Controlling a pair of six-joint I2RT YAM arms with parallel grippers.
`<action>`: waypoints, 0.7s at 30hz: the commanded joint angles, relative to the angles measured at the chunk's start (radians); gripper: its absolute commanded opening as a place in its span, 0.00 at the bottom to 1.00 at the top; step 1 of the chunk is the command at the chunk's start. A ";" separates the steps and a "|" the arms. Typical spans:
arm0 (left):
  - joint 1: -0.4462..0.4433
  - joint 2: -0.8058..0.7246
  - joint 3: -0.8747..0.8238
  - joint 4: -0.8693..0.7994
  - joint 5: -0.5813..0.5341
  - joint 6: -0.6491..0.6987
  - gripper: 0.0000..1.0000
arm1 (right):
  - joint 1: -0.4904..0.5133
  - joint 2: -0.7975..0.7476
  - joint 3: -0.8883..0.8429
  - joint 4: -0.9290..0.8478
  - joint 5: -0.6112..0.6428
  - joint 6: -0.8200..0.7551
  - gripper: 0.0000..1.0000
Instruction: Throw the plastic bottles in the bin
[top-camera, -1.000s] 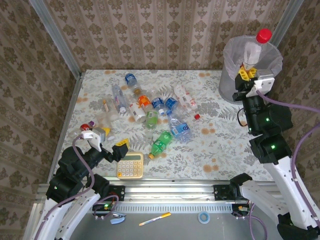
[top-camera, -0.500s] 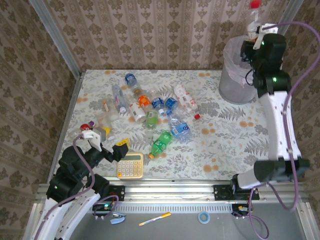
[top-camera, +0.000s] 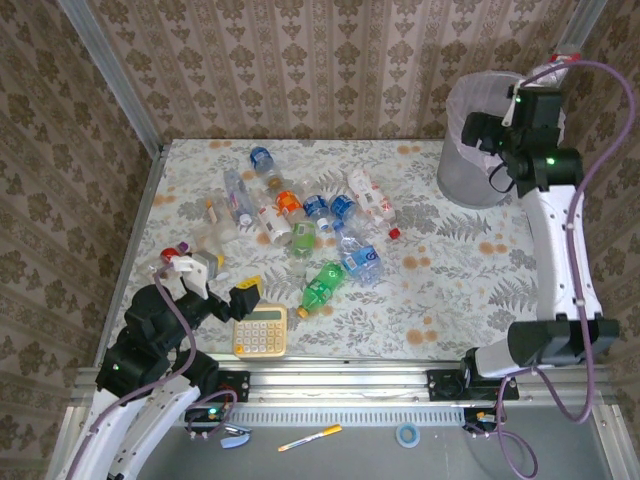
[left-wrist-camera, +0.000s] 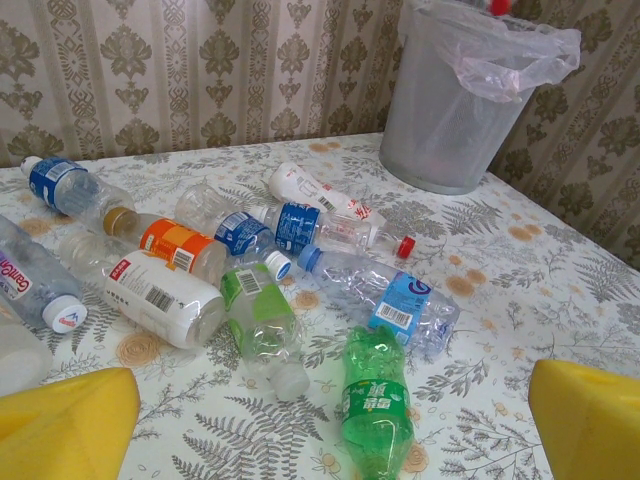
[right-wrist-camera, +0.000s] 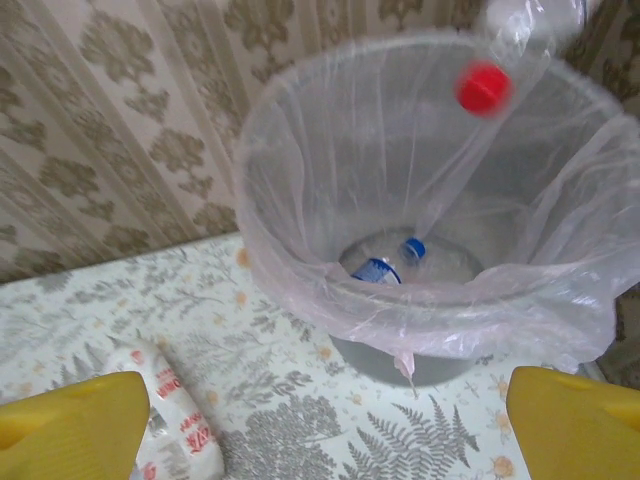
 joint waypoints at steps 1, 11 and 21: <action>-0.004 -0.002 0.004 -0.001 -0.003 0.016 1.00 | -0.005 -0.018 0.017 -0.026 -0.041 -0.008 0.94; -0.004 -0.001 0.004 -0.001 -0.001 0.015 1.00 | -0.008 -0.140 -0.100 -0.023 -0.077 0.002 0.95; -0.004 -0.002 0.007 -0.003 -0.002 0.015 1.00 | -0.009 -0.204 -0.221 0.006 -0.198 0.058 0.97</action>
